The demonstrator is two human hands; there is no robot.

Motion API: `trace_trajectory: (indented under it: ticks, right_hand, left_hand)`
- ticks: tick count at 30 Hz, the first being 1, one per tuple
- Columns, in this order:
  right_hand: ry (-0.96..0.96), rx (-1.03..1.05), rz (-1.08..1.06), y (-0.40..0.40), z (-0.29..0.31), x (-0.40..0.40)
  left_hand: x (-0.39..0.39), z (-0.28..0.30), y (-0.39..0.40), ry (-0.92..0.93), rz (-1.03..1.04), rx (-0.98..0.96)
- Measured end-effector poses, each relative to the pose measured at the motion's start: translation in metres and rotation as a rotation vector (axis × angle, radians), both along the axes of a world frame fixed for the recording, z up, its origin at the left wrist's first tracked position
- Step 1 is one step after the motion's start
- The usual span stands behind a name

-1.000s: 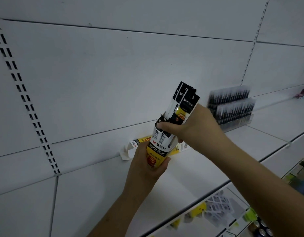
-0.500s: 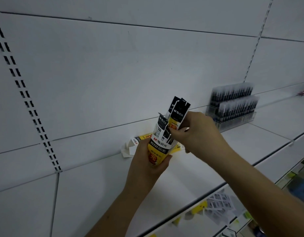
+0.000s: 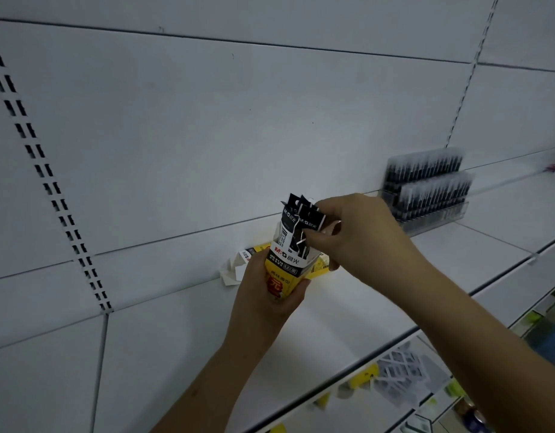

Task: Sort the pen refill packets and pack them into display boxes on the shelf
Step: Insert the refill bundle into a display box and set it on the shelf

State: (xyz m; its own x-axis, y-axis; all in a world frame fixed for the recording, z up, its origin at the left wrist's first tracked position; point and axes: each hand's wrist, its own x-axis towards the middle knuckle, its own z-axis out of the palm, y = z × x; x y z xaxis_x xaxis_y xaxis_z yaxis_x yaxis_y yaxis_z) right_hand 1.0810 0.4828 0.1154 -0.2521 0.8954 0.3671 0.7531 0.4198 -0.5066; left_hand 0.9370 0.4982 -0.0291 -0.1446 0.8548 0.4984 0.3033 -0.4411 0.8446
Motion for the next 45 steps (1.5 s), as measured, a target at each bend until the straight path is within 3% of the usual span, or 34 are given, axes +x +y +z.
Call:
trace_trajectory:
  ticks: [5, 14, 21, 32, 36, 41, 45]
  right_hand:
    - [0.125, -0.031, 0.035, 0.001, 0.017, 0.009]
    - [-0.313, 0.017, 0.03, 0.008, 0.011, -0.007]
    - [-0.129, -0.237, 0.172, 0.004, 0.026, 0.007]
    - [-0.38, -0.307, 0.135, 0.01, 0.031, 0.01]
    - [-0.411, -0.207, 0.061, 0.006, 0.027, 0.004]
    - [-0.648, -0.026, -0.099, 0.003, 0.006, -0.015]
    - [-0.576, -0.121, -0.016, 0.009, 0.006, -0.002]
  left_hand:
    - [0.001, 0.0, 0.0, 0.014, 0.001, 0.005]
    - [0.002, -0.002, 0.0, 0.061, 0.041, 0.017]
    - [0.002, -0.005, 0.003, 0.071, 0.028, 0.014]
    - [0.003, -0.01, 0.007, 0.18, 0.001, 0.041]
    - [0.003, -0.011, 0.008, 0.189, 0.025, 0.061]
    - [0.003, -0.014, 0.009, 0.218, 0.024, 0.103]
    - [-0.001, -0.015, 0.01, 0.215, 0.031, 0.097]
